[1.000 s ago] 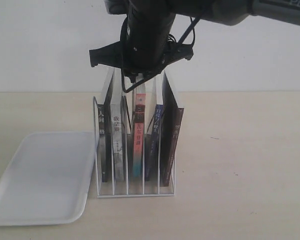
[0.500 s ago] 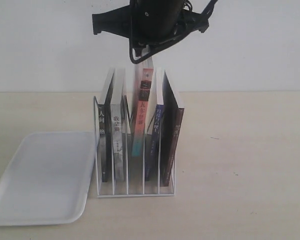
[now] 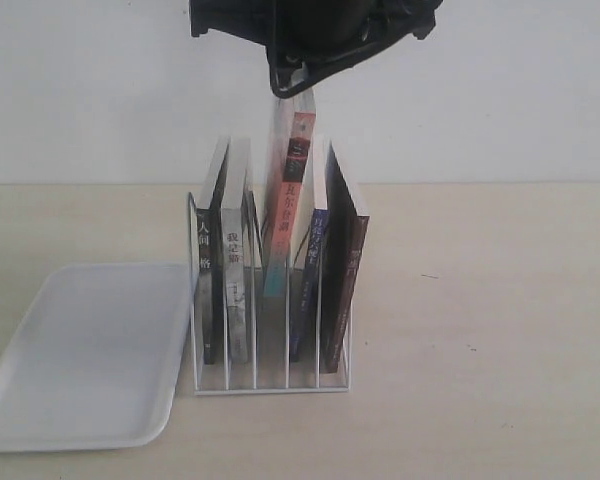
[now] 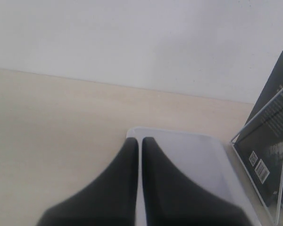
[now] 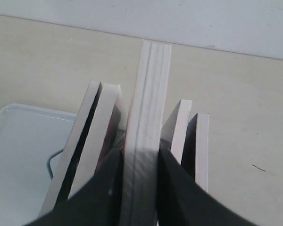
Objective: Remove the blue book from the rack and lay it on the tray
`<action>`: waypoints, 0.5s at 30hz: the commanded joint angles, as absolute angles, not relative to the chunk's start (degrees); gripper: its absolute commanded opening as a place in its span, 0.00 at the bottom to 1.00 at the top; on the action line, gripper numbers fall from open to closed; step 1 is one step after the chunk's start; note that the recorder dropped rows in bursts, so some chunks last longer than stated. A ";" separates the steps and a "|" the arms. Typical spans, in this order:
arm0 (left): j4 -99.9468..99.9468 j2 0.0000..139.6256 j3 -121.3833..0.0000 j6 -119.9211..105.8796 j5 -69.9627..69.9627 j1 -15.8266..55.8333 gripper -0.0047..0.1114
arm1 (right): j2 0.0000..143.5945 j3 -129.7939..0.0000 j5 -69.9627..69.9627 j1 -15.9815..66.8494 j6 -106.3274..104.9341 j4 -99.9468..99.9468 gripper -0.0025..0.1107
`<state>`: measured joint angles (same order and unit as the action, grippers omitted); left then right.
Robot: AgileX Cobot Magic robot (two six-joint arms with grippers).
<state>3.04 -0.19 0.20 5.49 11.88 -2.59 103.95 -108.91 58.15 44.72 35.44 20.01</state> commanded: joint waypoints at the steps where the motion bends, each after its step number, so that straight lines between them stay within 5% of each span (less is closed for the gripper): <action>1: 3.63 0.00 0.00 5.92 11.47 -2.78 0.08 | 102.70 -109.23 57.57 44.55 35.02 21.48 0.02; 15: 3.63 0.00 0.00 5.92 11.47 -2.78 0.08 | 108.83 -109.23 58.57 44.67 35.16 18.84 0.02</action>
<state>3.04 -0.19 0.20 5.49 11.88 -2.59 107.53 -108.91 58.52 44.72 35.44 18.45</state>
